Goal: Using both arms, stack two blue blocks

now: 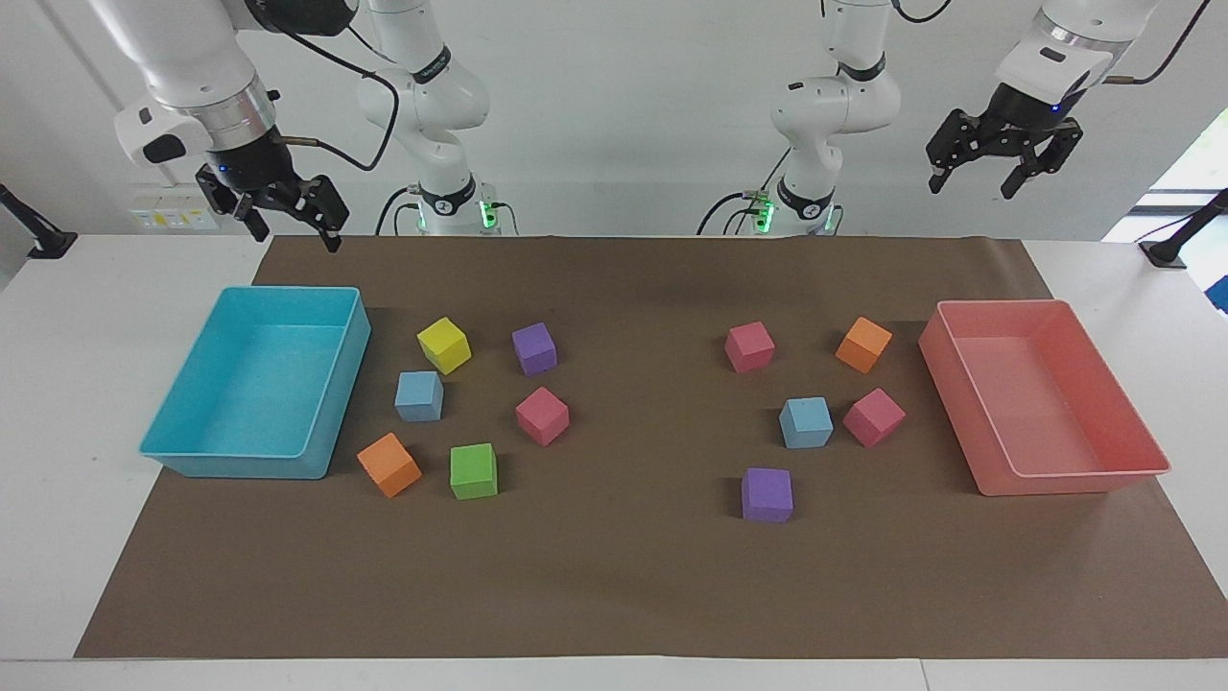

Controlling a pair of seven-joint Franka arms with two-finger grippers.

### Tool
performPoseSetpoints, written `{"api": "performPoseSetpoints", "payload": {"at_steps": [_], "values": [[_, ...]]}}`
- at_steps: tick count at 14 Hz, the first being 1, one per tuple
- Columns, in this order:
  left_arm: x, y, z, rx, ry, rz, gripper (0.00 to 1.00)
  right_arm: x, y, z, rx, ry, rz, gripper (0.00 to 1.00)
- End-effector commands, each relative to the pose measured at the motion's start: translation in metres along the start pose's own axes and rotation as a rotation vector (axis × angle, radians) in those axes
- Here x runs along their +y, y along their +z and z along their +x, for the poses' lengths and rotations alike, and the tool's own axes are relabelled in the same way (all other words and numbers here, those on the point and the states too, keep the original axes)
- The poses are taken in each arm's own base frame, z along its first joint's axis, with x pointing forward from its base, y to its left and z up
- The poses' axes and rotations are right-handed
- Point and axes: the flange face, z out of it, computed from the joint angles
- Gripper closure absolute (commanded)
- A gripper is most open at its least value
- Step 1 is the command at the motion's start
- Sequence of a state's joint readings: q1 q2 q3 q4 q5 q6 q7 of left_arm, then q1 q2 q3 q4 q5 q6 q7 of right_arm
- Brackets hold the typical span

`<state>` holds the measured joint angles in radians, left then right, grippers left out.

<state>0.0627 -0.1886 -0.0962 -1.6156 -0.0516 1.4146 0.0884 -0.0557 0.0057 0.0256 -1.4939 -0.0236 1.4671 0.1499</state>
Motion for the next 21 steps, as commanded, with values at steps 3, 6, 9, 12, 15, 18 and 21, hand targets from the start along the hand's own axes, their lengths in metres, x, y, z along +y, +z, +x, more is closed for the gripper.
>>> {"api": "performPoseSetpoints", "payload": {"at_steps": [3,6,9,12,15,18,21], "values": [[0.0010,-0.0063,-0.0054,0.007,-0.009,-0.010,0.00,0.0028,0.0020,-0.0080,-0.005,-0.021,0.013,0.00],[0.0010,-0.0063,-0.0053,0.007,-0.009,-0.010,0.00,0.0031,0.0049,-0.0130,-0.011,-0.018,0.013,0.00],[0.0017,-0.0063,-0.0053,0.007,-0.007,-0.010,0.00,0.0033,0.0055,-0.0128,-0.011,-0.024,0.012,0.00],[0.0010,-0.0061,-0.0057,0.004,-0.009,-0.010,0.00,0.0016,0.0053,-0.0128,-0.009,-0.027,0.012,0.00],[0.0018,-0.0059,-0.0058,0.002,-0.007,-0.010,0.00,0.0008,0.0053,-0.0130,-0.009,-0.030,0.012,0.00],[0.0010,-0.0058,-0.0060,0.001,-0.009,-0.010,0.00,0.0006,0.0049,-0.0117,0.002,-0.031,0.013,0.00],[0.0018,-0.0058,-0.0060,0.001,-0.006,-0.010,0.00,0.0007,0.0050,-0.0111,0.012,-0.031,0.013,0.00]]}}
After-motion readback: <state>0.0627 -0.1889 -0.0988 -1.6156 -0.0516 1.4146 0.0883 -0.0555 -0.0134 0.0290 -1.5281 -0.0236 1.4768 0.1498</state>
